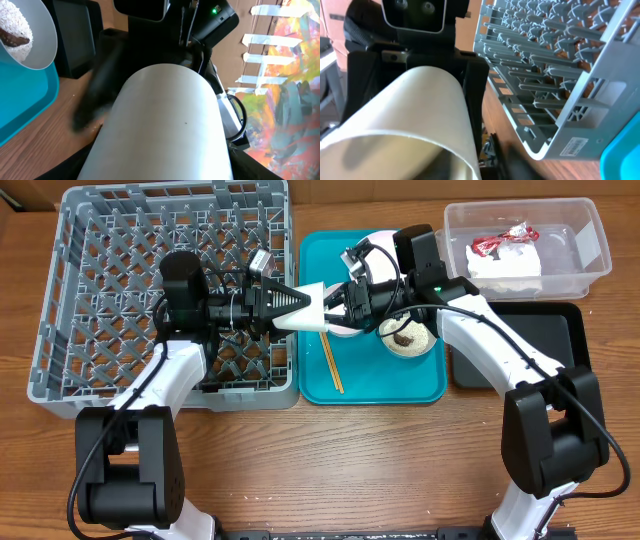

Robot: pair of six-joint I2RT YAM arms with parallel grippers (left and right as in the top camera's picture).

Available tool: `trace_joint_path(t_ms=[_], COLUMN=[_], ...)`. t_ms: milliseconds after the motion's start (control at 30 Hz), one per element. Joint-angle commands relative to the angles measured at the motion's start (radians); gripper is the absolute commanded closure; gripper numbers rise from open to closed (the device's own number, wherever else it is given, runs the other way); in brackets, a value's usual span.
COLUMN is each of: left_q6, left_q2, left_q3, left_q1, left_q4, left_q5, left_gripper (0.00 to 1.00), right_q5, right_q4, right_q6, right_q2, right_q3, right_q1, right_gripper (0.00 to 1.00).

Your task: Sort waste into correct bins and load items into the dishwasher

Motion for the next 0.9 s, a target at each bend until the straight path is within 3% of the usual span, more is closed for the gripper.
trace_joint_path(t_ms=[0,33,100,200,400,467,500,633,667,733,767,867], left_q6=[0.008,-0.031,-0.198,-0.354,-0.317,-0.182,-0.058,0.262,0.410,0.727,0.832,0.953], left_q2=[-0.002,-0.003,-0.003,-0.003,-0.002,-0.002,-0.002,-0.003,-0.003,-0.003,-0.003,-0.003], left_q3=[0.013,0.015,0.027,0.082,0.309,0.391,0.436,0.519,0.559,0.681,0.743,0.866], left_q1=[0.009,0.023,0.063,0.117,0.164,0.163,0.161,0.142,0.130,0.089,0.057,-0.041], left_q4=[0.079,0.180,0.475,0.665,0.446,0.236,0.064,-0.354,-0.552,-1.058,-1.239,-1.537], left_q5=[0.012,0.016,0.011,-0.010,-0.123,-0.176,-0.208,-0.322,-0.386,-0.669,-0.818,-1.139], left_gripper=[0.68,0.70,0.60,0.59,0.62,0.62,0.62,0.62,0.61,0.59,0.58,0.56], right_q5=[0.027,0.042,0.089,0.233,0.567,0.694,0.736,0.812,0.831,0.874,0.884,0.895], right_q4=[0.002,-0.003,-0.045,-0.133,-0.304,-0.369,-0.393,-0.442,-0.460,-0.508,-0.523,-0.541], right_q6=[-0.009,-0.009,-0.031,-0.106,-0.195,-0.212,-0.216,-0.231,-0.231,-0.234,-0.235,-0.235], right_q2=[0.008,0.008,0.005,-0.014,-0.129,-0.193,-0.226,-0.277,-0.281,-0.281,-0.281,-0.281], right_q3=[-0.003,-0.003,-0.003,-0.003,-0.001,-0.001,-0.001,-0.001,-0.001,-0.001,-0.001,-0.001], right_q1=[-0.047,-0.065,-0.110,-0.140,-0.139,-0.139,-0.139,-0.139,-0.140,-0.141,-0.141,-0.141], right_gripper=[0.17,0.11,0.04,0.00,0.00,0.00,0.00,0.00,0.00,0.00,0.00,0.00])
